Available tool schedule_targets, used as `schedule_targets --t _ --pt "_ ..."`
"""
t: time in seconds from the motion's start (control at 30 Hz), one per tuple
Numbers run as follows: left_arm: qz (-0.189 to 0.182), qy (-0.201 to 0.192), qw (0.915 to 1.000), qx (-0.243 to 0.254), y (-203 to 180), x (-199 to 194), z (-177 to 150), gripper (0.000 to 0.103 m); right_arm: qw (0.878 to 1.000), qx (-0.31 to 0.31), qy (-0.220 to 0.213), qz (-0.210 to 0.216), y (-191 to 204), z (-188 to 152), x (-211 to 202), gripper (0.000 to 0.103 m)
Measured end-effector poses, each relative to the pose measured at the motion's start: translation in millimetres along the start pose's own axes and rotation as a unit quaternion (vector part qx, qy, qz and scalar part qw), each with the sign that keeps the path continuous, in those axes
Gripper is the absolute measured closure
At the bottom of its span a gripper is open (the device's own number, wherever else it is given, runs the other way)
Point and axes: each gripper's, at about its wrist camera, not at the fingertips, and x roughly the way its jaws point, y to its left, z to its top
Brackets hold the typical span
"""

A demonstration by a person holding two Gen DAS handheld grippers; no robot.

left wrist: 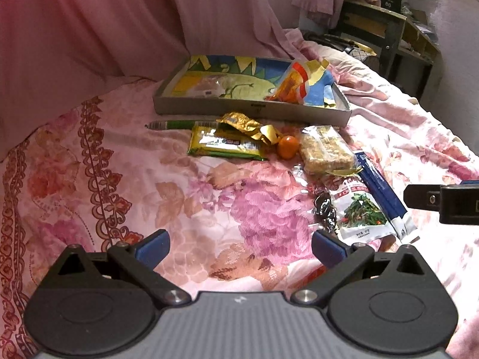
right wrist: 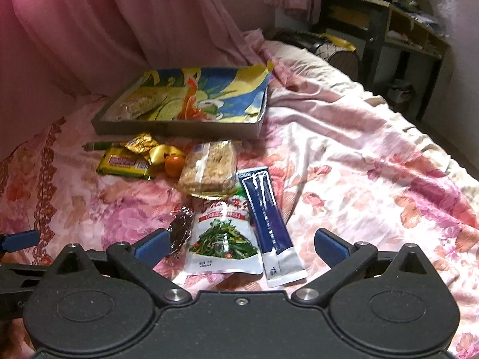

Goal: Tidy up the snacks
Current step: 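Open both tools over the tray and pull them back from it, then lower the left tool onto the dark wrapped candy while the right tool reaches the green vegetable pouch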

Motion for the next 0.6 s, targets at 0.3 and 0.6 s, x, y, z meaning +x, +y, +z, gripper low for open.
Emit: schedule_targets --t 0.3,0.6 --pt "-0.005 0.031 0.999 -0.033 6.9 16.1 1.8 0.0 0.999 -0.004 0.04 0.02 -0.3 8.6 21.1 0.001" --pt "-0.011 0.059 0.9978 -0.027 -0.5 33.1 1.2 0.0 0.997 0.016 0.065 0.037 -6.7 14.4 37.5 0.001"
